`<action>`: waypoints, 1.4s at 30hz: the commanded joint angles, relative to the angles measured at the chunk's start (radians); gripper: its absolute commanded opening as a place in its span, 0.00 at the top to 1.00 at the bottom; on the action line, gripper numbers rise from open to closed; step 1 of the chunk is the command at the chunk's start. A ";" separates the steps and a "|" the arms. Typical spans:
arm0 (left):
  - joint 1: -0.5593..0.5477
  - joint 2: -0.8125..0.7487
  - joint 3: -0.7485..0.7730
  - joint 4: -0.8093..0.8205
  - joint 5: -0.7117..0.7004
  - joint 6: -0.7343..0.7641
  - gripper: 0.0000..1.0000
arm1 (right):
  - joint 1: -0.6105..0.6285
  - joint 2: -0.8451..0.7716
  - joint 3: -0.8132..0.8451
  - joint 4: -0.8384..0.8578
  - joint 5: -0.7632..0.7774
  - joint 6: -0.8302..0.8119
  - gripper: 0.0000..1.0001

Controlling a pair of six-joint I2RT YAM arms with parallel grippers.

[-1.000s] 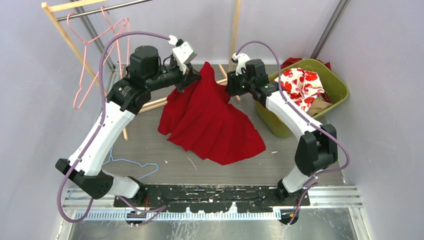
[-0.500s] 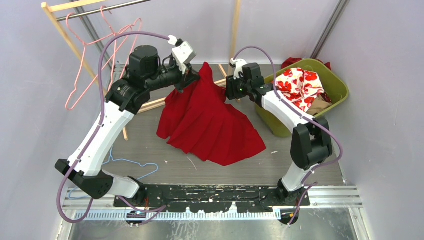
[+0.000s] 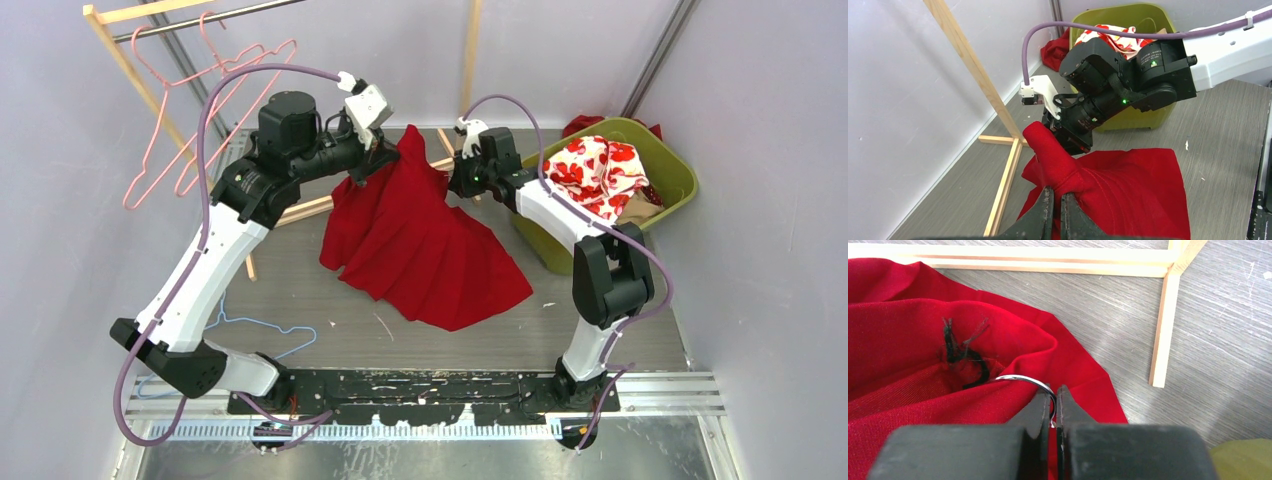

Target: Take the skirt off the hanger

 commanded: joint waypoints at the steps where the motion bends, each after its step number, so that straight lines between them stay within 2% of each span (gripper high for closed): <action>1: -0.002 -0.064 0.052 0.102 0.004 0.014 0.99 | -0.002 -0.037 0.043 0.102 0.038 0.019 0.99; 8: -0.002 -0.074 -0.009 0.105 -0.011 0.020 0.99 | -0.003 -0.159 0.147 -0.003 0.237 -0.116 0.99; 13: 0.000 -0.072 -0.073 0.103 -0.027 0.025 1.00 | -0.004 -0.270 0.203 -0.060 0.275 -0.204 0.99; 19: -0.001 -0.079 -0.171 0.099 -0.052 0.023 0.98 | -0.002 -0.414 0.153 -0.103 0.257 -0.276 0.99; 23: -0.001 -0.061 -0.214 0.107 -0.061 0.017 0.84 | -0.001 -0.499 0.143 -0.148 0.177 -0.285 0.99; 26: 0.000 -0.025 -0.189 0.094 -0.006 0.011 0.61 | 0.000 -0.550 0.135 -0.184 0.159 -0.297 0.99; 28: -0.001 -0.013 -0.158 0.076 0.047 0.007 0.51 | 0.001 -0.576 0.119 -0.192 0.158 -0.300 0.99; 31: -0.002 -0.031 -0.120 0.087 0.106 -0.010 0.46 | -0.001 -0.604 0.102 -0.207 0.146 -0.290 0.99; 36: -0.001 -0.052 -0.040 0.187 0.117 0.008 0.40 | 0.014 -0.641 0.112 -0.249 0.111 -0.263 0.99; 40: -0.002 0.032 0.052 0.188 0.266 0.091 0.37 | 0.036 -0.660 0.135 -0.301 0.092 -0.270 0.99; 42: -0.003 0.083 0.081 0.214 0.331 0.080 0.37 | 0.050 -0.665 0.141 -0.314 0.079 -0.265 0.99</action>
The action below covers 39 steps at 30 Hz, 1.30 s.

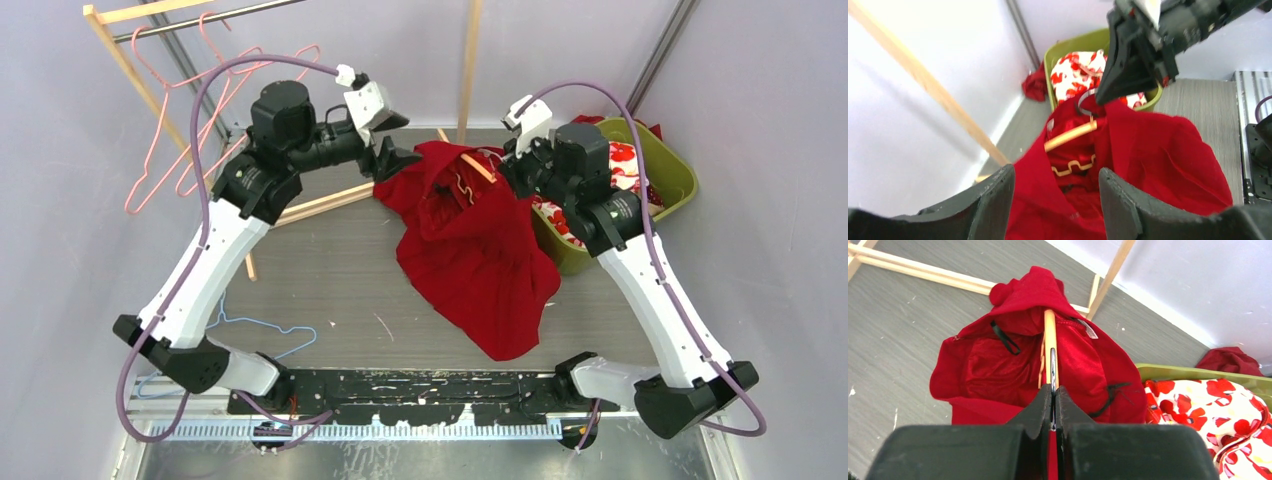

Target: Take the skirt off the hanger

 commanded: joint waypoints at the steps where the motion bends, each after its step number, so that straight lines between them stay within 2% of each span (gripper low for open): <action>1: -0.005 0.097 0.079 0.121 0.216 0.016 0.38 | 0.032 -0.073 0.064 0.066 -0.052 0.022 0.99; 4: -0.028 0.135 0.052 0.166 0.305 0.003 0.39 | 0.049 -0.081 0.077 0.047 -0.066 0.032 0.99; 9: -0.049 0.185 0.009 0.106 0.439 0.026 0.42 | 0.071 -0.099 0.114 0.007 -0.079 0.031 0.99; 14: -0.066 0.199 -0.021 0.095 0.494 0.008 0.44 | 0.087 -0.111 0.125 -0.008 -0.083 0.032 0.99; 26: -0.094 0.217 -0.004 0.103 0.476 0.032 0.45 | 0.168 -0.089 0.195 -0.102 -0.094 0.008 0.99; 39: -0.093 0.298 -0.008 0.094 0.465 0.044 0.45 | 0.185 -0.089 0.284 -0.154 -0.108 0.008 0.99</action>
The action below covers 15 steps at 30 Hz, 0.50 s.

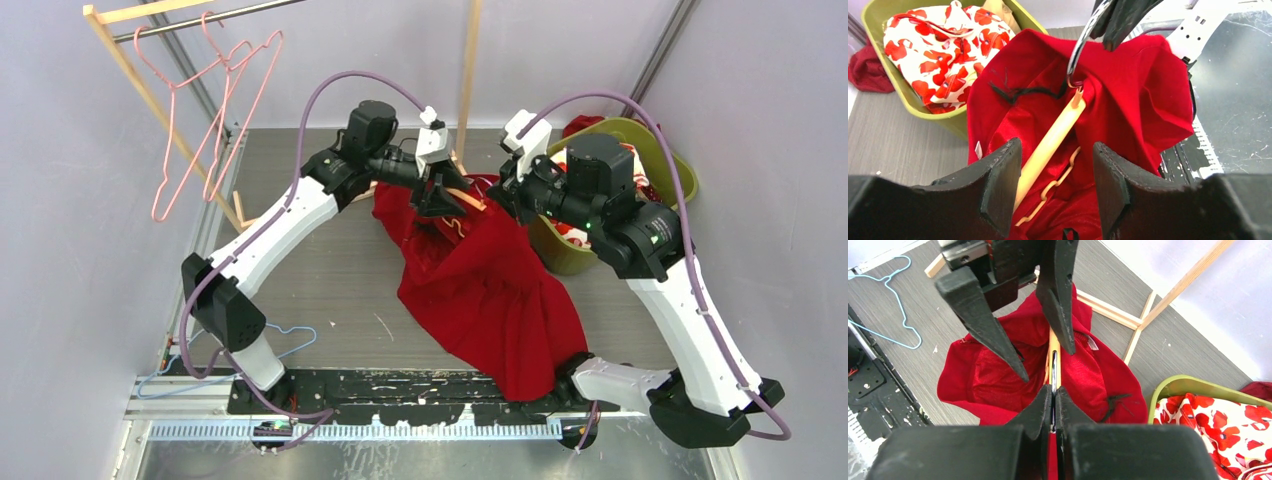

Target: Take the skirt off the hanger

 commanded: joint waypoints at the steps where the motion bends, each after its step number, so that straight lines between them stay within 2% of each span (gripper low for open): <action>1: -0.005 0.032 0.024 0.027 0.011 0.003 0.45 | 0.010 -0.022 0.097 0.118 -0.034 0.004 0.99; 11: -0.010 0.119 0.090 0.056 0.028 -0.075 0.47 | 0.030 0.014 0.140 0.119 -0.063 0.010 0.99; 12: -0.013 0.127 0.096 0.041 0.026 -0.076 0.51 | 0.031 0.015 0.143 0.124 -0.061 0.010 0.99; 15: -0.022 0.136 0.096 -0.017 0.004 -0.067 0.73 | 0.032 0.019 0.146 0.138 -0.047 0.000 0.99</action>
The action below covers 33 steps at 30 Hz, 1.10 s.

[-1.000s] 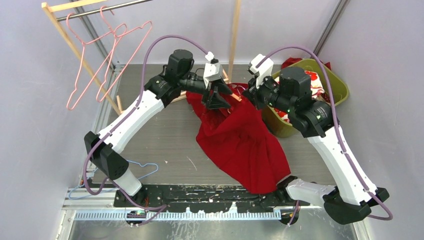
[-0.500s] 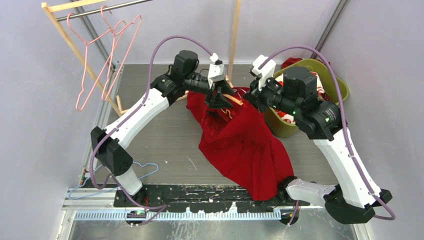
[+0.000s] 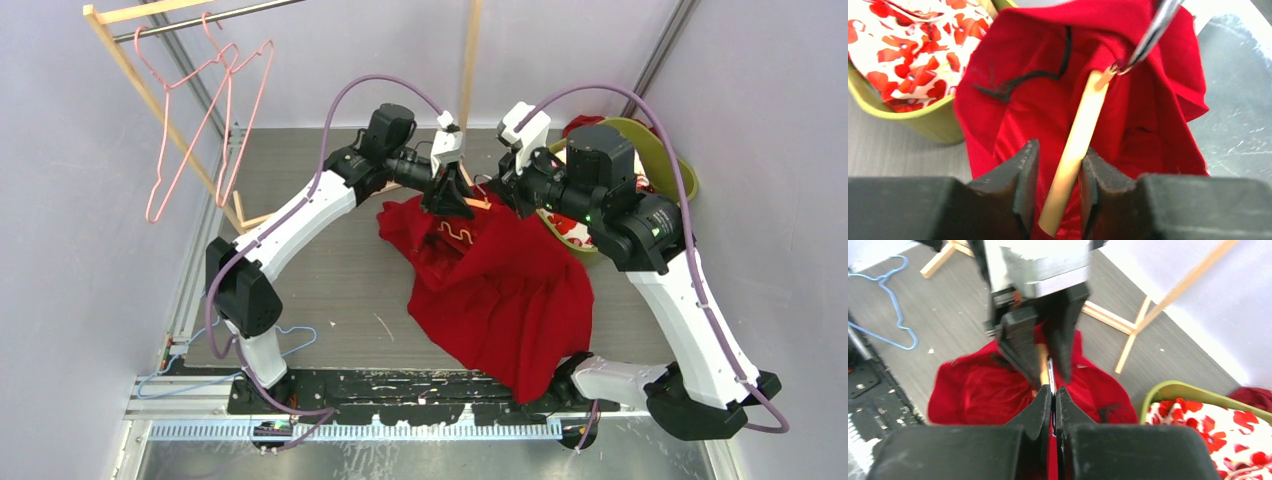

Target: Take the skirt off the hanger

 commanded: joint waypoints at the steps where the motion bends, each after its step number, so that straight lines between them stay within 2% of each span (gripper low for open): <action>1: -0.016 0.010 0.043 -0.047 -0.034 -0.029 0.83 | 0.013 -0.012 0.076 0.175 -0.031 0.006 0.99; 2: -0.016 0.007 0.043 -0.073 -0.046 -0.015 0.94 | 0.013 -0.010 0.073 0.176 -0.029 0.004 0.99; 3: -0.016 -0.001 0.044 -0.096 -0.069 -0.003 1.00 | 0.013 -0.009 0.069 0.175 -0.027 0.004 0.99; 7: -0.014 -0.029 0.080 -0.196 -0.187 0.048 1.00 | 0.011 -0.005 0.049 0.188 0.026 0.004 0.98; 8: -0.014 -0.034 0.088 -0.207 -0.251 0.052 1.00 | 0.012 -0.003 0.044 0.188 0.059 0.005 0.94; 10: -0.007 -0.039 0.108 -0.238 -0.384 0.070 1.00 | 0.012 0.003 0.044 0.191 0.135 0.007 0.78; 13: 0.006 -0.058 0.125 -0.241 -0.615 0.061 1.00 | 0.011 0.010 0.050 0.177 0.240 -0.002 0.41; 17: 0.022 -0.082 0.167 -0.261 -0.824 0.088 1.00 | 0.012 0.009 0.015 0.181 0.265 0.001 0.20; 20: 0.026 -0.095 0.196 -0.265 -0.850 0.084 1.00 | 0.012 0.023 -0.033 0.210 0.269 0.017 0.19; 25: 0.026 -0.122 0.208 -0.272 -0.838 0.061 1.00 | 0.012 0.083 -0.117 0.286 0.318 0.051 0.25; 33: 0.026 -0.182 0.168 -0.279 -0.832 0.068 1.00 | 0.011 0.184 -0.179 0.459 0.303 0.117 0.26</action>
